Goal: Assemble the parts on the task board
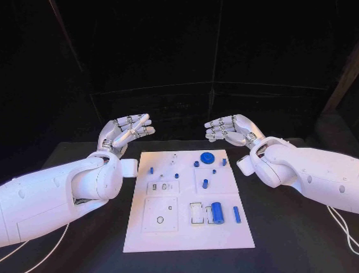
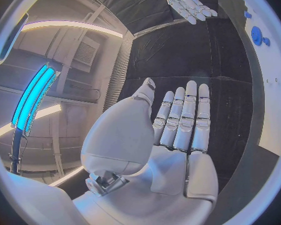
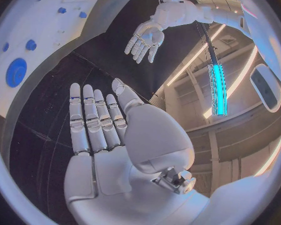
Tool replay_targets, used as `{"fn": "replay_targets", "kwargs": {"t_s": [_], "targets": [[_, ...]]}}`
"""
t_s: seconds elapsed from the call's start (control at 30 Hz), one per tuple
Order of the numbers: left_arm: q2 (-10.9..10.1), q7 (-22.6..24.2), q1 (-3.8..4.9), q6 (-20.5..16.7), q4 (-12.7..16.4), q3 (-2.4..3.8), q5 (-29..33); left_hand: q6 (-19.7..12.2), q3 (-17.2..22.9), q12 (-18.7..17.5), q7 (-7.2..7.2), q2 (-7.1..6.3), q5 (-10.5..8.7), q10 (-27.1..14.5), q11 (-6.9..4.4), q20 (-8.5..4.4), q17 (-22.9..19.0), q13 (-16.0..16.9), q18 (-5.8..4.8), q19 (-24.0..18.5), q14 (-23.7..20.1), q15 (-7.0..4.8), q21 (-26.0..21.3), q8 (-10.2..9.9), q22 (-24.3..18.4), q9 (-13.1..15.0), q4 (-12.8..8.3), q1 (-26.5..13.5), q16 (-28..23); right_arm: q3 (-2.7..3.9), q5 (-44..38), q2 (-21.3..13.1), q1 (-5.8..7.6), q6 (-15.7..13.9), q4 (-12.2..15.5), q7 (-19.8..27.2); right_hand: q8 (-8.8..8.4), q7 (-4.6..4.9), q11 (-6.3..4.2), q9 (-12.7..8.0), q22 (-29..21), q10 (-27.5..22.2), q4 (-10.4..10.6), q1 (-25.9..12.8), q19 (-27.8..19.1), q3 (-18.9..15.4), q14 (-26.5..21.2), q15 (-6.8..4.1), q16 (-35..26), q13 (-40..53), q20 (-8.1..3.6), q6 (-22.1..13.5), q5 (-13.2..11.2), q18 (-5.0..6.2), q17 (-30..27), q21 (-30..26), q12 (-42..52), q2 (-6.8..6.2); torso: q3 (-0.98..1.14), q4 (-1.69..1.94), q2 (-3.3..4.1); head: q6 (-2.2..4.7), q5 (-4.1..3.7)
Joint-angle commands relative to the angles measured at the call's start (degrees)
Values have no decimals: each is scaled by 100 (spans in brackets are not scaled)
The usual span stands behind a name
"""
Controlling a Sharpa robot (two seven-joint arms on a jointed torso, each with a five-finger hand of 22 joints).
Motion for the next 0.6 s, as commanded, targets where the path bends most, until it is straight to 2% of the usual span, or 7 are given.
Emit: {"fn": "replay_targets", "kwargs": {"t_s": [0.03,0.07,0.2,0.27,0.33,0.47,0.6], "targets": [[-83,-76,15,271,161,5,-272,114,-23,-81,-21,37,2,146,-33,-39,26,-5,79,117,137,-35,-7,-33,-32,-23,-74,30,-69,4,-1589,16,122,64,-45,-509,-17,-84,-252,0,391,957,-75,35,559,189,1171,-335,156,19,-327,765,55,146,119,774,-113,-167,-39,4,158,47,-9],[-115,-86,17,279,207,5,-288,142,-29,-92,-27,44,3,184,-41,-47,35,-2,80,145,171,-44,-11,-39,-38,-23,-88,31,-79,4,-1824,21,166,90,-53,-615,-18,-105,-285,3,451,1041,-75,40,604,204,1292,-373,192,24,-363,819,62,150,150,879,-115,-187,-47,8,193,74,-9],[-241,-121,26,298,376,5,-324,194,-42,-127,-40,59,2,253,-56,-62,53,0,80,199,232,-60,-25,-60,-55,-25,-120,33,-111,6,-2836,44,314,254,-31,-1095,-53,-208,-390,5,797,1316,-71,43,792,270,1827,-546,379,25,-530,1021,126,147,338,1458,-195,-299,-67,30,303,107,-15],[-297,-138,30,308,456,5,-332,206,-45,-136,-43,63,3,269,-60,-66,58,0,80,211,247,-63,-30,-65,-60,-26,-129,35,-119,8,-3308,58,375,350,-3,-1331,-113,-229,-419,-2,1004,1372,-74,41,822,342,2037,-604,452,23,-603,1070,233,134,453,1789,-292,-355,-77,46,355,129,-30],[-359,-162,34,321,553,5,-336,229,-50,-152,-49,72,3,300,-67,-72,68,1,80,234,275,-71,-36,-75,-67,-26,-141,33,-132,9,-3820,76,440,491,37,-1596,-155,-236,-455,-2,1161,1396,-70,8,903,385,2305,-657,587,22,-657,1100,214,150,574,2053,-358,-400,-88,59,405,129,-54],[-459,-187,39,353,777,5,-270,244,-65,-172,-50,72,1,326,-71,-80,79,1,80,261,304,-77,-42,-89,-74,-28,-148,18,-145,10,-4659,121,533,757,101,-2030,-231,-276,-481,-3,1364,1366,-64,-86,957,472,2572,-708,791,17,-705,1129,136,153,774,2391,-420,-462,-108,91,520,151,-116],[-514,-193,40,376,955,6,-220,234,-77,-206,-53,72,1,317,-67,-80,81,-4,77,273,296,-72,-55,-116,-85,-32,-160,11,-178,11,-5152,184,569,947,86,-2277,-323,-277,-472,-8,1491,1203,-61,-146,905,573,2594,-705,910,14,-710,1086,-7,150,935,2594,-419,-539,-125,116,592,167,-127]]}}
